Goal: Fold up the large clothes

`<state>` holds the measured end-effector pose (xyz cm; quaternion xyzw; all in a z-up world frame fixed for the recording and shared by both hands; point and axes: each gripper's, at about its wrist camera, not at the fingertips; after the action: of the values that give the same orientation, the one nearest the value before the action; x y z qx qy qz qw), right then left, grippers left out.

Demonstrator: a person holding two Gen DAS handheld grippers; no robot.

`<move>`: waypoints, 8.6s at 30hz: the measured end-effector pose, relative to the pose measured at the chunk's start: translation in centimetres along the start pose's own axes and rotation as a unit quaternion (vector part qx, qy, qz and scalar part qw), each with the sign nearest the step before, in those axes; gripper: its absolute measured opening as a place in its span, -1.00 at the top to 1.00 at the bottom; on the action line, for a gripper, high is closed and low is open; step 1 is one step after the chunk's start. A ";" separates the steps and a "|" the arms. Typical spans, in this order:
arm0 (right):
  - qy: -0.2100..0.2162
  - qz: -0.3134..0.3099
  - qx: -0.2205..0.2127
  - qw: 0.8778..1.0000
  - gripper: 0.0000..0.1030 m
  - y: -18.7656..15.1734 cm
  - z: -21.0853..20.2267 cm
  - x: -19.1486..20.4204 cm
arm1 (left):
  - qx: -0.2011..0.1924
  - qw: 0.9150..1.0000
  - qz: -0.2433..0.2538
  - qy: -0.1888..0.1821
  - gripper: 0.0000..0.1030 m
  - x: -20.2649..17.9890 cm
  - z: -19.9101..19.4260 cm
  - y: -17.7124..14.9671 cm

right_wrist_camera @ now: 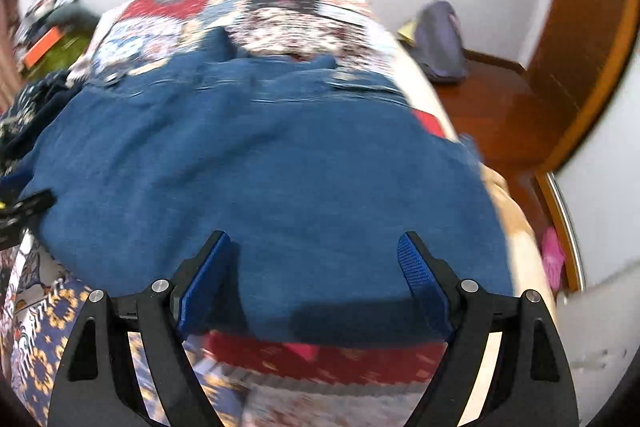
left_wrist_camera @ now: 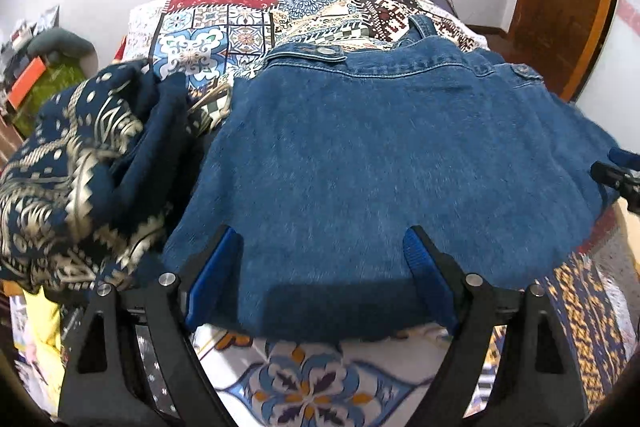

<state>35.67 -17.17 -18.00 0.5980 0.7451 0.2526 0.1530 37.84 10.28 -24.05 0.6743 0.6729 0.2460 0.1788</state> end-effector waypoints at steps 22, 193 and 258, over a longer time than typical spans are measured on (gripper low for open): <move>0.014 0.023 -0.014 1.000 -0.62 -1.9 -4.1 -1.4 | 0.044 0.938 -0.280 -0.200 -0.65 4.7 -0.3 -5.9; 0.343 0.052 0.102 0.932 0.23 6.2 -9.2 8.3 | -0.034 0.950 -0.086 -0.298 0.07 5.0 -15.6 7.4; 0.326 -0.136 -0.145 0.924 -0.54 2.7 -22.6 28.9 | -0.231 0.966 -0.118 0.010 -0.76 17.9 -37.5 -6.4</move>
<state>18.96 6.87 4.34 0.3467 0.7836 0.5151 0.0197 10.63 24.91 4.44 0.5279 0.6744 0.3784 0.3511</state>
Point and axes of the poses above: each gripper's, at about its wrist camera, not at the fingertips, and z roughly the way its jaws point, x to its left, y to its top, and after that the axes turned 4 degrees about z, right-handed
